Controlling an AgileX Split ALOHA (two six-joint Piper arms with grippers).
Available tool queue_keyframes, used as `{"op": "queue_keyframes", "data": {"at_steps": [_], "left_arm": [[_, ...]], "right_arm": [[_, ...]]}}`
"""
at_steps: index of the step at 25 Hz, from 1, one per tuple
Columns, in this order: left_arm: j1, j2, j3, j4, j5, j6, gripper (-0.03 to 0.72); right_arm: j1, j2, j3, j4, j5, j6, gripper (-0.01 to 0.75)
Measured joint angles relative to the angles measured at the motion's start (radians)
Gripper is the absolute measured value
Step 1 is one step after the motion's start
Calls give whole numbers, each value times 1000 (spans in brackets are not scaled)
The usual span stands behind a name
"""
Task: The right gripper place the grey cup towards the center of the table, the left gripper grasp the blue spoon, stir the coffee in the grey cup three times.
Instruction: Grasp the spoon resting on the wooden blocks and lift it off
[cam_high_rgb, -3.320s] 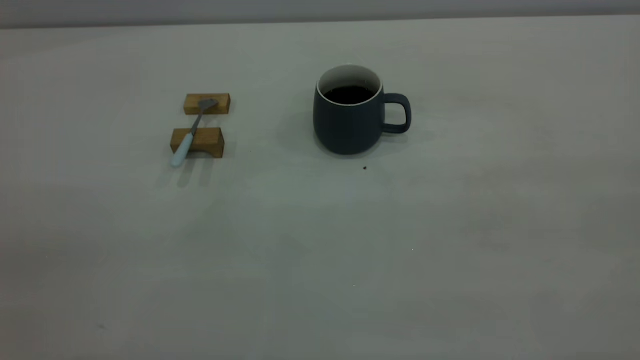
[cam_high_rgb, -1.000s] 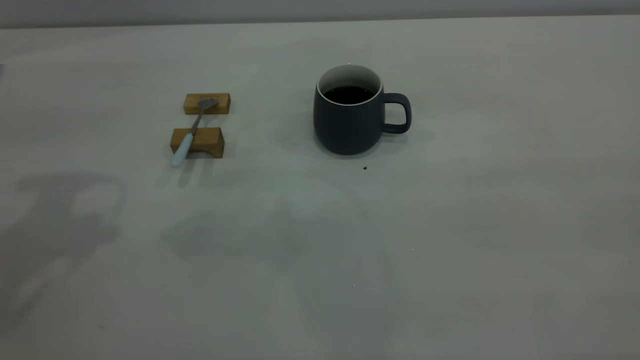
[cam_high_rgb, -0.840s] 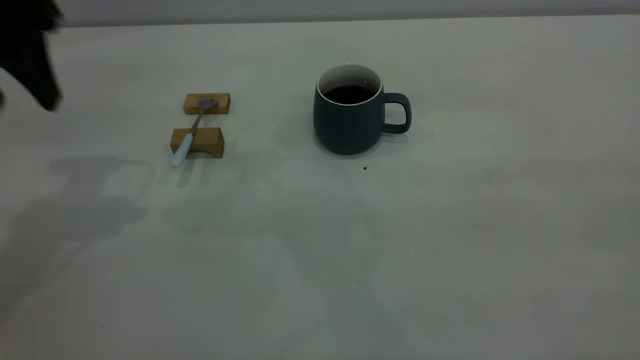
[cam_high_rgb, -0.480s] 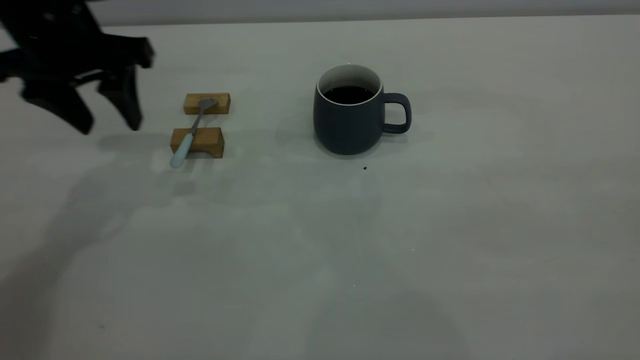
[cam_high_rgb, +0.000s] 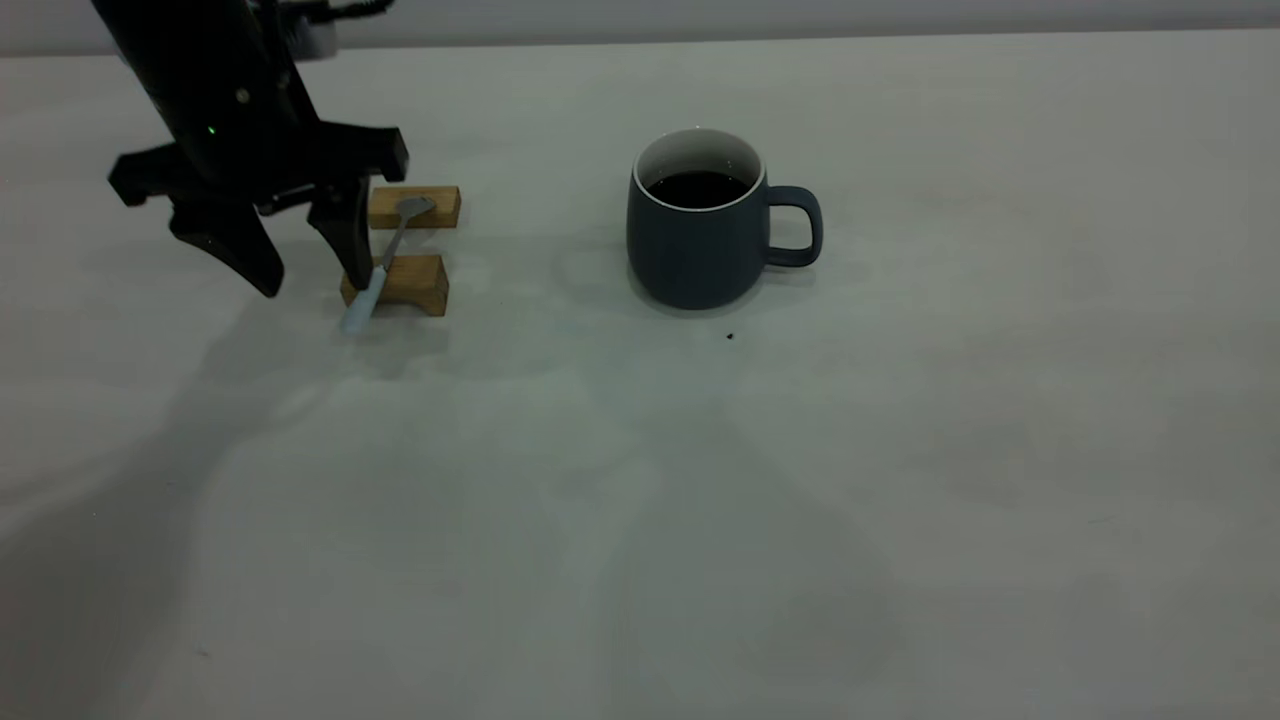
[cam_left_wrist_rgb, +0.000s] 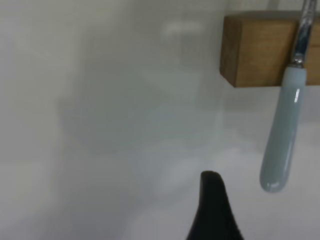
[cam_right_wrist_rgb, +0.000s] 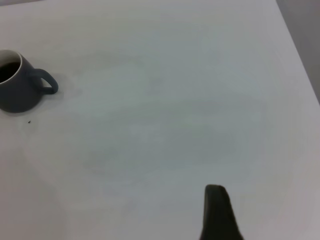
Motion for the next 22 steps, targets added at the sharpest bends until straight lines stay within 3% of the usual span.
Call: {"op": "queue_keyframes", "data": {"at_steps": [22], "left_arm": [[-22, 164, -71, 0, -61, -8, 584]], "right_arm": [[0, 0, 0, 0, 1, 0, 535]]}}
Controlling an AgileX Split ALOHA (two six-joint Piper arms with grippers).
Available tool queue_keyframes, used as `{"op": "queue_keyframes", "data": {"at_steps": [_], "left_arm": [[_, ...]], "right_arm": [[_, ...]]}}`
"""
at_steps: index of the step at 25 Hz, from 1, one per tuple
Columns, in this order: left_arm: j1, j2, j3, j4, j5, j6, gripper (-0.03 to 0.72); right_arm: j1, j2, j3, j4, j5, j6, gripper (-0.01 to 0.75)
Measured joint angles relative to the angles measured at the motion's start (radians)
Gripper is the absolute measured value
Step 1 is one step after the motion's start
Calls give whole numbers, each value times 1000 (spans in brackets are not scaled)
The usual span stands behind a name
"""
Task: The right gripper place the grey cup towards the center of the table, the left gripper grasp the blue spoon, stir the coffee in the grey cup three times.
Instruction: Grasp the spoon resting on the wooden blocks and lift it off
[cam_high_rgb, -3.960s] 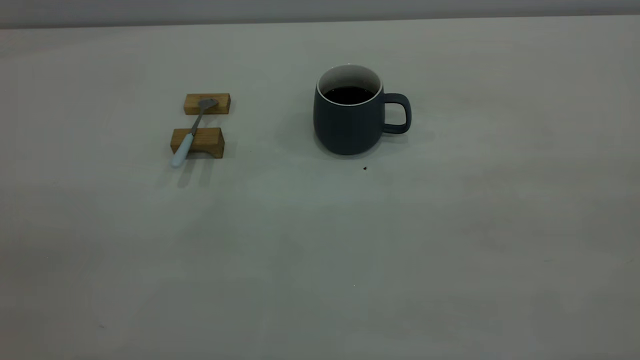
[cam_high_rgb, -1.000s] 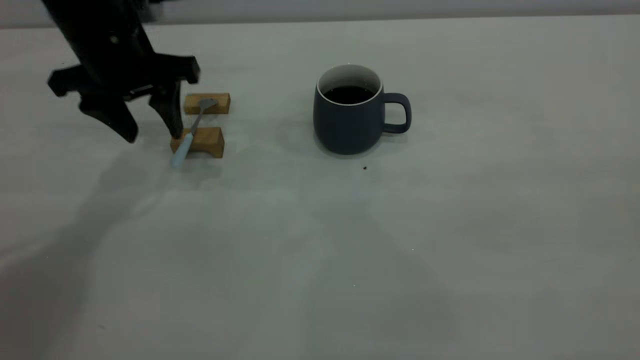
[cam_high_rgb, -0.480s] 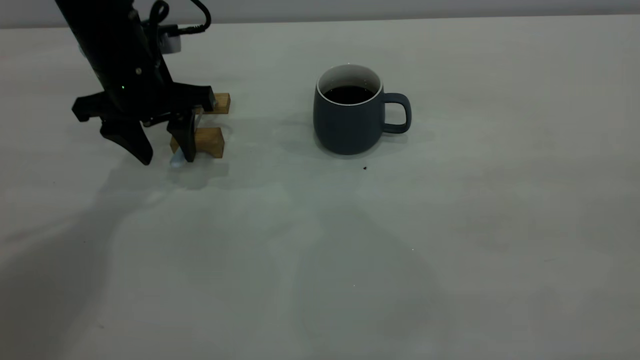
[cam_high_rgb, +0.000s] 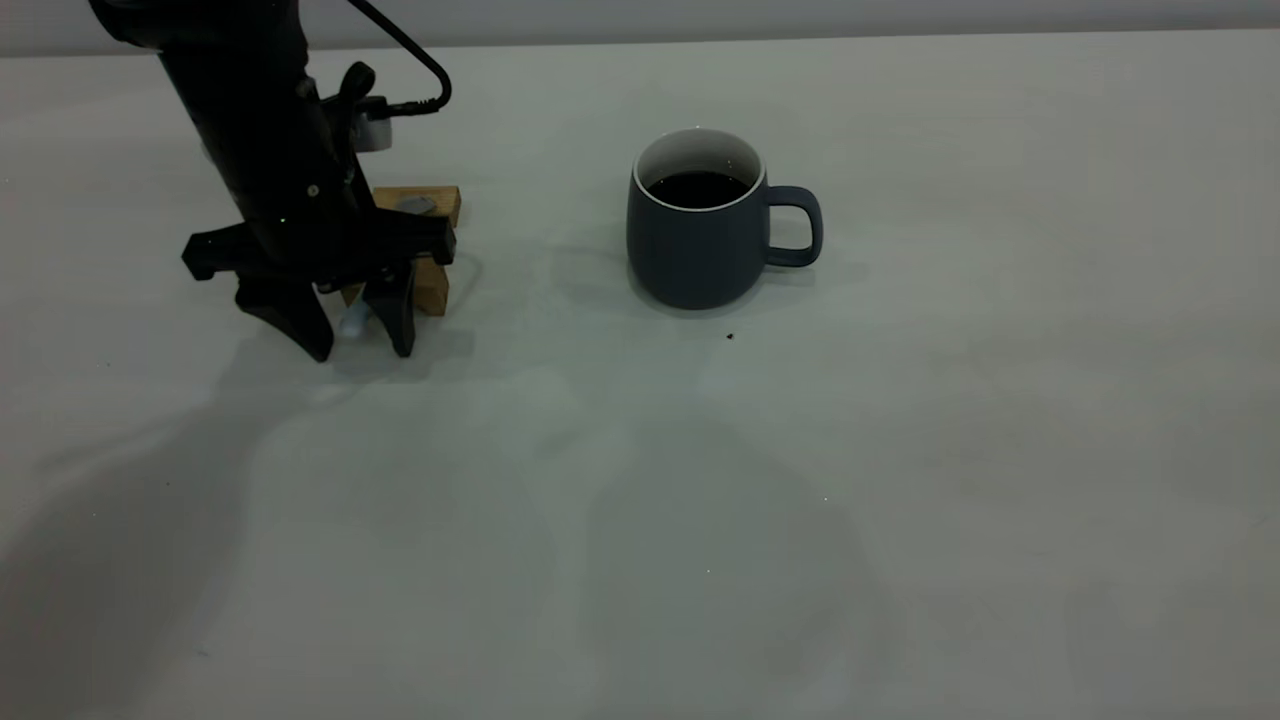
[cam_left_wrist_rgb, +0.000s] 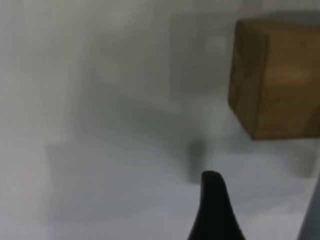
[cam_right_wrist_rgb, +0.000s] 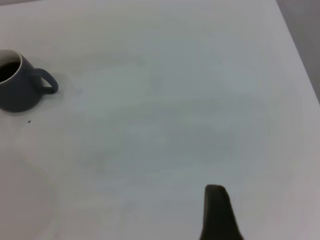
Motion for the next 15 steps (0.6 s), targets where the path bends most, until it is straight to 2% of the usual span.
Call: {"op": "queue_keyframes", "data": {"at_steps": [6, 11, 15], "left_arm": [[0, 5, -26, 0, 0, 0, 534], [0, 8, -27, 2, 36, -2, 435], [0, 8, -27, 3, 22, -2, 336]], "right_arm": [[0, 0, 0, 0, 0, 0, 535], [0, 0, 0, 0, 1, 0, 535], [0, 0, 0, 0, 1, 0, 535]]}}
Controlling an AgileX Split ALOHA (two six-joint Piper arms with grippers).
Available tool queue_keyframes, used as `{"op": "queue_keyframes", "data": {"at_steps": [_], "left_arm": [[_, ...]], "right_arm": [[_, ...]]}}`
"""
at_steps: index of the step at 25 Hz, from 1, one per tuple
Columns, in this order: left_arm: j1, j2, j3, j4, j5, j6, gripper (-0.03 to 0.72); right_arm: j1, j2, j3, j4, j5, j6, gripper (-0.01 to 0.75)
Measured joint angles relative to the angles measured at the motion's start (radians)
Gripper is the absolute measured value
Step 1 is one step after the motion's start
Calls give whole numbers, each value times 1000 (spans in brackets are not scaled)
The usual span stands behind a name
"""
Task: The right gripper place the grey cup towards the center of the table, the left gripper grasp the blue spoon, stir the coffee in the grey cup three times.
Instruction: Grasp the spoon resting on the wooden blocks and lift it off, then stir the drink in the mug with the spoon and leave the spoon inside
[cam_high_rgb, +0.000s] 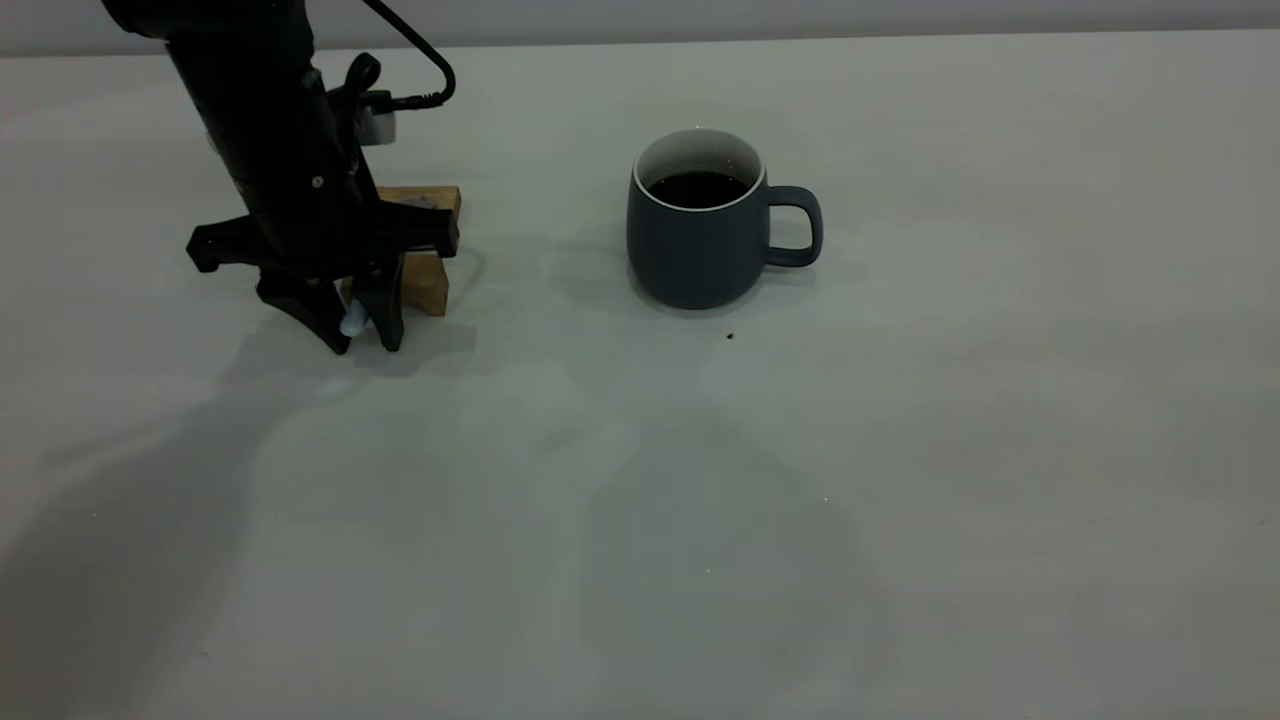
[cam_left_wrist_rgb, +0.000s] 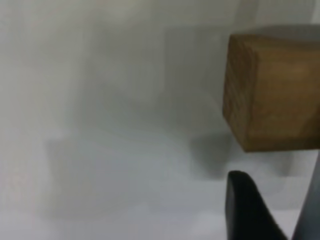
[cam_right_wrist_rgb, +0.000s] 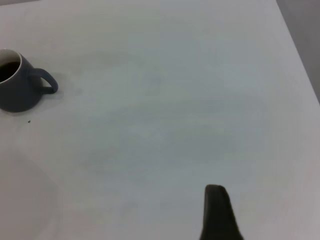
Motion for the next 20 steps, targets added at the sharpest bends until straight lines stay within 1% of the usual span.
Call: {"op": "queue_keyframes", "data": {"at_steps": [1, 4, 5, 8, 10, 13, 17, 20], "left_arm": [[0, 0, 0, 0, -9, -2, 305], [0, 0, 0, -1, -23, -7, 165], [0, 0, 0, -1, -23, -8, 131], [-3, -5, 0, -3, 12, -10, 132], [-13, -26, 0, -6, 62, -10, 132], [-39, -98, 0, -57, 134, -10, 132], [-72, -215, 0, -210, 177, -10, 132], [-86, -282, 0, -389, 201, -10, 132]], "right_arm": [[0, 0, 0, 0, 0, 0, 535], [0, 0, 0, 0, 0, 0, 535], [0, 0, 0, 0, 0, 0, 535], [0, 0, 0, 0, 0, 0, 535], [0, 0, 0, 0, 0, 0, 535], [0, 0, 0, 0, 0, 0, 535], [0, 0, 0, 0, 0, 0, 535], [0, 0, 0, 0, 0, 0, 535]]}}
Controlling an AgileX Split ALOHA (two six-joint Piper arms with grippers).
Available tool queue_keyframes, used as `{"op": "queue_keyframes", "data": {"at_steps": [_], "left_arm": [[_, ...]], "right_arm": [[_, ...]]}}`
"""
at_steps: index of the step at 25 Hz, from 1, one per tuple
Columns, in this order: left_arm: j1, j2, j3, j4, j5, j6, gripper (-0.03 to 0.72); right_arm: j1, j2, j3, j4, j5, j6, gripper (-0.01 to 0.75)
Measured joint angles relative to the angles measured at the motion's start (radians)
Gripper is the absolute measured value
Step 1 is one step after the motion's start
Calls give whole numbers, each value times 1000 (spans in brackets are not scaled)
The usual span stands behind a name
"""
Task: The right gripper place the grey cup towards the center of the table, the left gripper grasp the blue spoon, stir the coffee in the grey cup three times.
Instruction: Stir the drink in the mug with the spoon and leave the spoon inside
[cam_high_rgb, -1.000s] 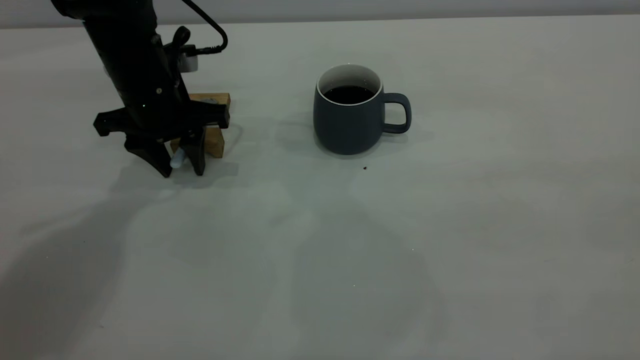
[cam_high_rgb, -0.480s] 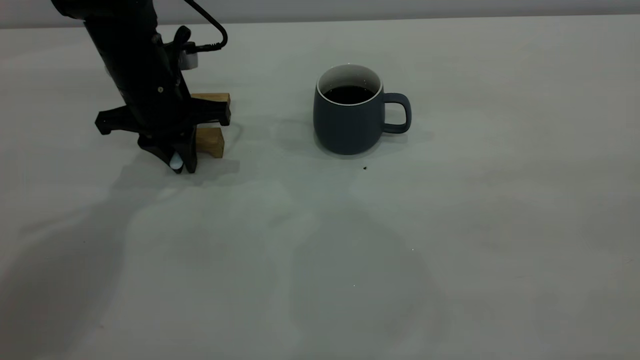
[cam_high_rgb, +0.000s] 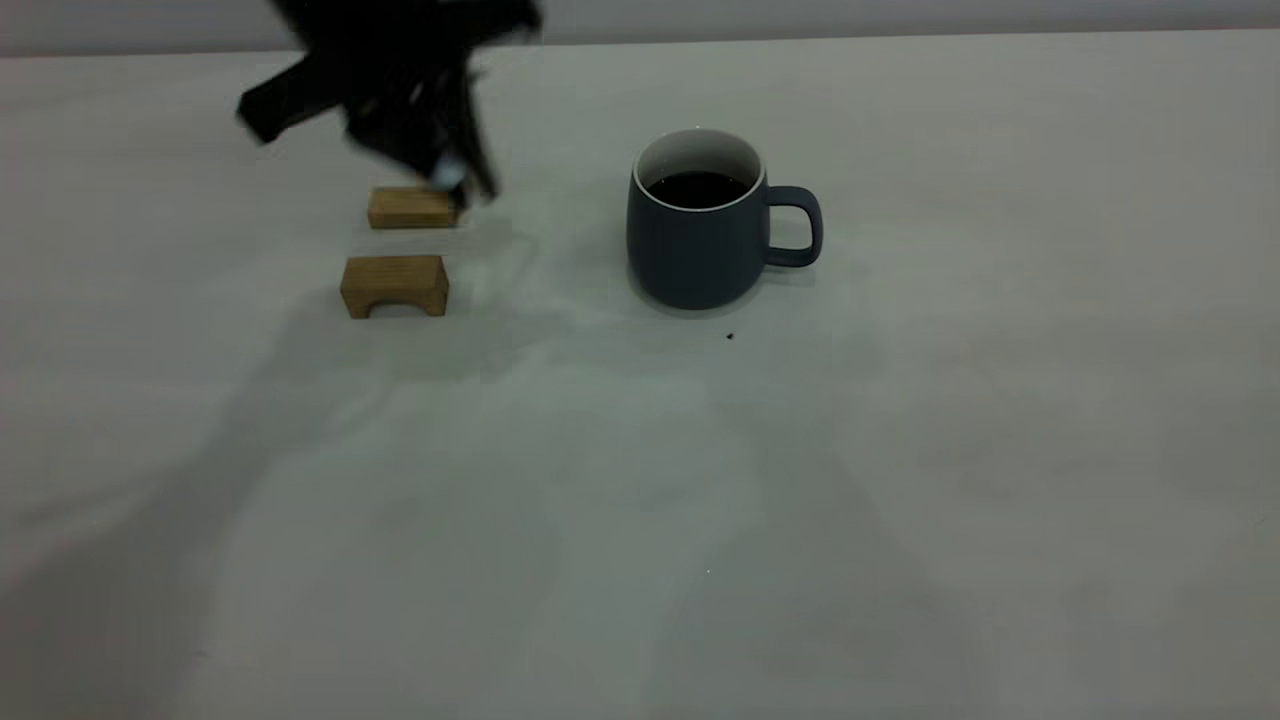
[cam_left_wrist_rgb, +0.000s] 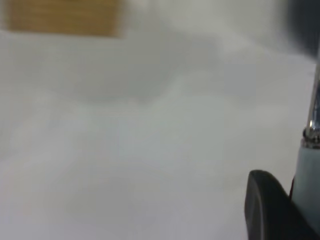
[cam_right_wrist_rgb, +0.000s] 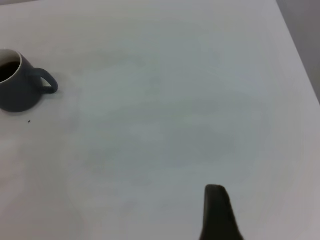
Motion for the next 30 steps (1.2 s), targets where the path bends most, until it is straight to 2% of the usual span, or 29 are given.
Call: {"op": "queue_keyframes", "data": {"at_steps": [10, 14, 17, 22, 26, 30], "left_arm": [[-5, -53, 1, -692, 166, -2, 132], [0, -53, 1, -888, 184, -47, 132], [7, -53, 1, -989, 151, -144, 131], [8, -42, 2, -1153, 80, -452, 131], [8, -11, 2, -1209, 53, -669, 131], [8, 26, 2, -1242, 32, -737, 131]], "right_arm": [[0, 0, 0, 0, 0, 0, 535], [0, 0, 0, 0, 0, 0, 535], [0, 0, 0, 0, 0, 0, 535], [0, 0, 0, 0, 0, 0, 535], [0, 0, 0, 0, 0, 0, 535], [0, 0, 0, 0, 0, 0, 535]]}}
